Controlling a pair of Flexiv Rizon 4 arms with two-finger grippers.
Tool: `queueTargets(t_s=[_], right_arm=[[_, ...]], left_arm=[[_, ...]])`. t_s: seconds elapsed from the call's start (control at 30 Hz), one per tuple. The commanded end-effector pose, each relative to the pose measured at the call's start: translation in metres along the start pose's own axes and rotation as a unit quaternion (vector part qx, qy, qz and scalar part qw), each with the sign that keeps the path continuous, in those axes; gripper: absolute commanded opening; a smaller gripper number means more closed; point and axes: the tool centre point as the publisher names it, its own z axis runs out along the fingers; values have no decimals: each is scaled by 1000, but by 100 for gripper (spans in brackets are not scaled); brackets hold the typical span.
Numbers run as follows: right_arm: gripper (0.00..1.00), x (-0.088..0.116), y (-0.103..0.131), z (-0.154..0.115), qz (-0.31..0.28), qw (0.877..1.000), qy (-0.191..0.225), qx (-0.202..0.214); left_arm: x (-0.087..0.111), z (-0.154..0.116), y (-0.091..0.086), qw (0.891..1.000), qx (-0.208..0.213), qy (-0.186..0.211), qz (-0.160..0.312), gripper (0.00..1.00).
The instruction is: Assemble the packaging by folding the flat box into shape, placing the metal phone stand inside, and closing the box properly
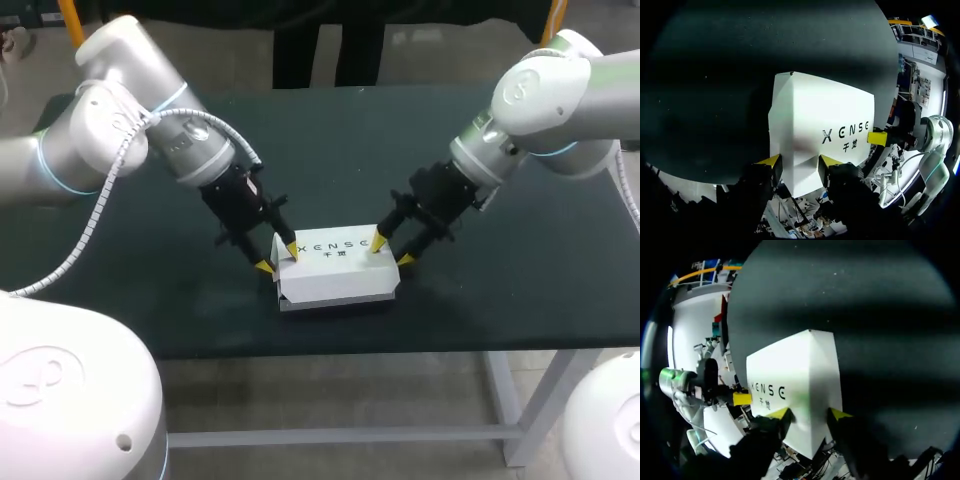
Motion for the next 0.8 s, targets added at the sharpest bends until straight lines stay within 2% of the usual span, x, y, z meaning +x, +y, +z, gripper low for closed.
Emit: queueTargets(t_s=[0.03, 0.3, 0.8], right_arm=[[53, 3, 3, -1, 2, 1000, 0, 7], [55, 4, 4, -4, 6, 1000, 2, 15], [51, 9, 5, -7, 12, 1000, 6, 28]], left_arm=[[5, 0, -3, 1000, -6, -4, -1, 51], [5, -2, -3, 1000, -17, -3, -9, 50], [9, -6, -6, 998, -51, 2, -25, 49]])
